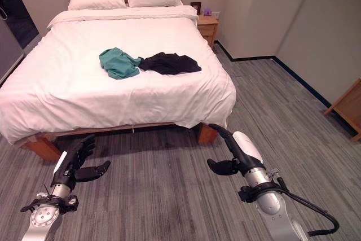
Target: Pick up bed clothes into laundry basket.
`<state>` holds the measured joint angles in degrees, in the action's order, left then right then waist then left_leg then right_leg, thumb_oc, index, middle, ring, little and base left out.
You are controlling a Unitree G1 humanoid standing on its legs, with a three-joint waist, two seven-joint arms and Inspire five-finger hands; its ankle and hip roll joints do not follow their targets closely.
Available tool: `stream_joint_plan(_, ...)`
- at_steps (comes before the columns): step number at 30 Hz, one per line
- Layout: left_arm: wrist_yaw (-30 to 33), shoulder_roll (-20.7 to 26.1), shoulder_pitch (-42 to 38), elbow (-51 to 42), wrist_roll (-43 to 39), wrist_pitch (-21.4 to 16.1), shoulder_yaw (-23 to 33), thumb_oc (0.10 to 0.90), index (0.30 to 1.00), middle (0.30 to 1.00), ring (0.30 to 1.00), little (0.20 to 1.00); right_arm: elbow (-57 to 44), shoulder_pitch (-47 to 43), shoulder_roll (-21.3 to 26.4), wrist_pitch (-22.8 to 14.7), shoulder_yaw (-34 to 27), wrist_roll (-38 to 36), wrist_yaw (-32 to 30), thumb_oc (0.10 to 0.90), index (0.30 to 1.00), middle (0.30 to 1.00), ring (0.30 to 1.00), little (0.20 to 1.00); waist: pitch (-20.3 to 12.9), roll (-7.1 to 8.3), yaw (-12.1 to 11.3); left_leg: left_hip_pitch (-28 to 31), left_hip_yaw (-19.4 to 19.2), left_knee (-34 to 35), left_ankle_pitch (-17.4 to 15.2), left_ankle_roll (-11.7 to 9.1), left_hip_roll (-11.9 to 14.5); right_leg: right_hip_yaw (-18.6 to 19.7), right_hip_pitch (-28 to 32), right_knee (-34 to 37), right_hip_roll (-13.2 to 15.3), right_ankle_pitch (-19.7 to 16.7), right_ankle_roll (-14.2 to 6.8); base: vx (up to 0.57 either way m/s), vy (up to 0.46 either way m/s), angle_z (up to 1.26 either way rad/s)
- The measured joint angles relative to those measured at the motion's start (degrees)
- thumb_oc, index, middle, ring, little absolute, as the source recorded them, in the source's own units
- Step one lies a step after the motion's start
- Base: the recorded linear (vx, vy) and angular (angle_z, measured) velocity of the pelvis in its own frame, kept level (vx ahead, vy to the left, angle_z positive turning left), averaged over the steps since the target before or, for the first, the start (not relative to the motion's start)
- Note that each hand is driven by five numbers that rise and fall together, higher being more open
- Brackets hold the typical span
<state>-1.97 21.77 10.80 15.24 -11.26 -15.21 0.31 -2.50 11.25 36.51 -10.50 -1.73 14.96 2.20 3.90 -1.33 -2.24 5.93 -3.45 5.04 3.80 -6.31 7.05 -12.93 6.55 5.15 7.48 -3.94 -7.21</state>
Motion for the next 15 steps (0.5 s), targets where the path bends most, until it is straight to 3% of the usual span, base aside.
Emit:
stream_joint_plan(8,0.28,-0.17,-0.01,-0.07,-0.04,0.0,-0.56,0.8,0.9,0.9,0.9,0.9,1.12,0.54,-1.33,0.03,0.51,-0.03,-0.24,0.8,0.9,0.9,0.9,0.9,-0.11,-0.2,0.12,-0.22,-0.28,0.01,-0.11,0.16,-0.29,0.37,-0.49,-0.18,0.17,0.29,-0.38,0.01,0.049,-0.02)
stream_joint_plan(10,0.39,-0.15,-0.02,-0.06,-0.03,0.0,-1.91,0.8,0.9,0.9,0.9,0.9,2.51,0.77,-1.3,0.88,0.57,-0.01,-0.28,0.8,0.9,0.9,0.9,0.9,-0.01,-0.25,0.32,-0.72,-0.35,0.02,-0.28,0.8,-1.13,0.48,-2.73,-3.71,1.08,1.19,-0.6,-0.04,0.211,-0.05)
stream_joint_plan(13,0.64,0.08,-1.03,-0.11,0.0,0.29,-4.94,0.8,0.9,0.9,0.9,0.9,3.85,-1.83,-1.1,1.69,0.85,0.04,-1.0,0.8,0.9,0.9,0.9,0.9,3.36,-0.86,0.31,-1.62,-0.94,-2.07,-2.09,6.06,-3.37,2.23,-15.82,-26.93,5.24,3.48,-2.98,0.01,0.164,-0.29)
stream_joint_plan(14,0.46,0.12,-1.42,-0.22,0.07,0.29,-5.35,0.8,0.9,0.9,0.9,0.9,3.88,-2.34,-1.88,2.37,1.85,0.29,-1.3,0.8,0.9,0.9,0.9,0.9,5.22,-0.15,1.33,-1.7,-0.99,-3.09,-3.4,5.51,-4.6,2.03,-19.94,-35.89,8.94,2.28,-4.96,0.32,0.229,-0.26)
stream_joint_plan(15,0.68,0.27,-1.76,-0.07,0.04,0.36,-5.37,0.8,0.9,0.9,0.9,0.9,3.83,-2.33,-1.88,2.36,2.7,0.51,-1.33,0.8,0.9,0.9,0.9,0.9,5.82,0.11,1.45,-0.95,-1.15,-2.57,-3.81,5.89,-5.26,1.23,-21.42,-38.26,10.48,2.63,-5.29,0.4,0.148,-0.07)
